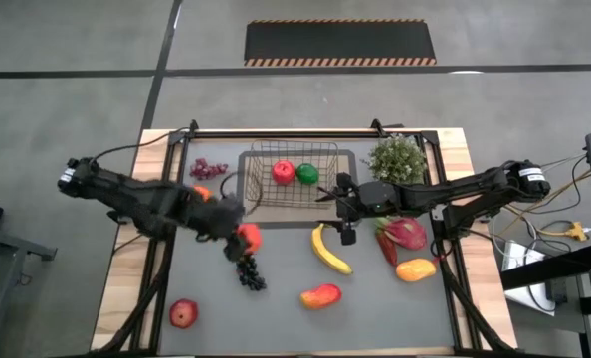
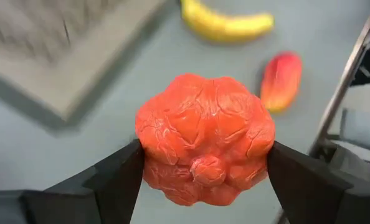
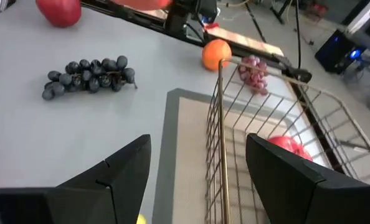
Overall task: Build produce basket
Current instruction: Put the pumpkin into the wire basket, then put the banana into the wire basket, then put the orange into the wire basket
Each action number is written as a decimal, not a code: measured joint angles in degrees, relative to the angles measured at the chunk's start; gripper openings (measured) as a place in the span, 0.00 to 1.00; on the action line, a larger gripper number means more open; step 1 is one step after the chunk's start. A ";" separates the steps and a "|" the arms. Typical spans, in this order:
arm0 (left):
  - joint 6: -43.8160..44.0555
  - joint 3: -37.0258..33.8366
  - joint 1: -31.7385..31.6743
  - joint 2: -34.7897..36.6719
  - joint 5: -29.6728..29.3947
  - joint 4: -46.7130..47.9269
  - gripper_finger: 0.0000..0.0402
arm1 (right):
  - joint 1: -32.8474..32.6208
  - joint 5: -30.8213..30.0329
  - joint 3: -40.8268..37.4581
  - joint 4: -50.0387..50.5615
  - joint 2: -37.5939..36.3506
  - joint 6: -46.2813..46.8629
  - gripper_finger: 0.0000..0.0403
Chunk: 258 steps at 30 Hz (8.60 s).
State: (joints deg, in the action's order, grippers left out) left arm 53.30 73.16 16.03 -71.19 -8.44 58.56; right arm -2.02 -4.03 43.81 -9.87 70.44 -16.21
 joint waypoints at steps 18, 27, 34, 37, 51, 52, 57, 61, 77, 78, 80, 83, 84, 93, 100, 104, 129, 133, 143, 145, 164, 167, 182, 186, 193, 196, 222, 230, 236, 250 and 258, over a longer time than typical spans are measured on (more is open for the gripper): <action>-46.82 17.49 -31.45 -27.87 2.78 1.37 0.72 | -1.70 -0.02 -0.02 7.95 -6.67 4.28 0.61; -50.94 16.53 -33.84 -34.84 2.55 3.45 0.72 | -1.73 -0.02 -0.02 8.01 -6.10 5.31 0.61; -51.06 14.67 -33.97 -35.61 2.20 2.62 0.72 | -1.73 -0.02 -0.02 7.95 -6.08 5.31 0.61; -50.89 14.41 -33.97 -35.68 2.19 2.40 0.72 | -1.73 -0.02 -0.02 7.95 -6.08 5.73 0.61; -50.58 14.43 -33.94 -35.68 2.13 1.66 0.72 | -1.73 -0.02 -0.07 8.11 -6.06 5.98 0.61; -50.56 14.43 -33.94 -35.68 2.13 1.66 0.72 | -1.73 -0.02 -0.07 8.12 -6.06 6.18 0.61; -50.63 14.44 -33.94 -35.68 2.14 1.64 0.72 | -1.73 -0.02 -0.32 8.13 -6.06 6.56 0.61; -50.64 14.45 -33.94 -35.68 2.14 1.62 0.72 | -1.73 -0.02 -0.61 8.11 -6.06 6.64 0.61; -50.71 14.45 -33.94 -35.66 2.16 0.68 0.72 | -1.73 -0.04 -0.98 8.06 -6.04 6.77 0.61; -50.73 14.45 -33.94 -35.66 2.16 0.66 0.72 | -1.73 -0.04 -0.98 8.06 -6.04 6.75 0.61; -50.73 14.45 -33.94 -35.66 2.43 0.62 0.73 | -1.73 -0.07 -0.98 8.06 -6.04 6.76 0.61; -50.75 14.45 -33.94 -35.66 4.92 0.61 0.73 | -1.73 -0.07 -0.98 8.06 -6.04 6.77 0.61; -50.75 14.46 -33.94 -35.66 5.80 0.59 0.73 | -1.73 -0.07 -0.98 8.06 -6.04 6.78 0.61; -51.24 14.47 -33.97 -35.66 6.62 0.64 0.77 | -1.73 -0.07 -0.98 7.87 -6.04 7.21 0.61; -51.33 14.52 -33.97 -35.59 6.60 0.65 0.85 | -1.70 -0.50 -0.98 7.59 -6.04 7.18 0.61; -52.27 15.35 -33.97 -35.21 6.60 0.92 0.86 | -1.70 -0.50 -0.98 7.52 -6.04 6.51 0.61; -51.67 -27.85 -11.10 2.82 6.42 -79.51 0.86 | -4.37 0.02 -15.79 -25.53 -5.84 4.37 0.61; -50.58 -34.43 -10.07 4.11 6.36 -89.41 0.86 | -4.54 0.04 -16.09 -25.68 -5.68 6.38 0.61; -49.20 -39.84 -10.08 4.32 5.07 -100.66 0.86 | -12.37 -0.01 -15.22 -23.81 -5.65 9.12 0.61; -49.20 -39.84 -10.16 4.38 4.87 -100.64 0.86 | -14.36 -0.63 -12.69 -19.38 -5.60 9.34 0.61; -49.20 -39.82 -10.16 4.49 4.85 -99.70 0.86 | -20.74 -6.76 8.47 22.04 11.30 41.29 0.61; -49.20 -40.01 -10.16 4.49 4.93 -98.32 0.86 | -20.72 -7.46 10.24 25.74 15.59 44.53 0.61; -49.22 -41.17 -10.16 7.17 5.18 -94.57 0.86 | -20.33 -11.59 19.18 37.07 29.35 49.56 0.47; -49.52 -41.69 -10.06 9.08 5.30 -92.86 0.86 | -20.33 -11.47 20.16 37.55 29.76 49.35 0.28; -51.19 -41.70 -10.01 16.33 5.31 -87.29 0.86 | -20.97 -6.81 23.79 44.74 27.86 44.47 0.23; -51.19 -42.02 -9.97 19.09 5.31 -84.91 0.86 | -21.35 -4.48 25.67 45.42 25.95 39.22 0.23; -47.65 -46.67 -9.86 25.28 12.98 -84.97 0.86 | -0.37 -33.46 27.47 4.10 22.75 18.82 0.25; -47.67 -46.68 -9.88 25.54 13.00 -85.09 0.86 | 5.34 -33.44 27.47 3.84 28.53 22.91 0.26; -47.69 -46.71 -9.92 26.02 13.00 -84.99 0.86 | 6.01 -33.15 27.45 3.78 30.08 22.29 0.27; -47.74 -46.79 -9.92 26.15 12.87 -85.07 0.86 | 6.19 -33.05 27.76 6.65 31.05 22.37 0.53; -46.41 -48.53 -9.60 24.02 12.61 -91.26 0.86 | 4.15 -32.58 28.04 6.56 25.24 12.00 0.57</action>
State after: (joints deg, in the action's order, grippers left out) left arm 6.89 24.63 6.43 -47.16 4.17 -32.70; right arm 2.13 -36.61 71.85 -3.30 95.68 -4.21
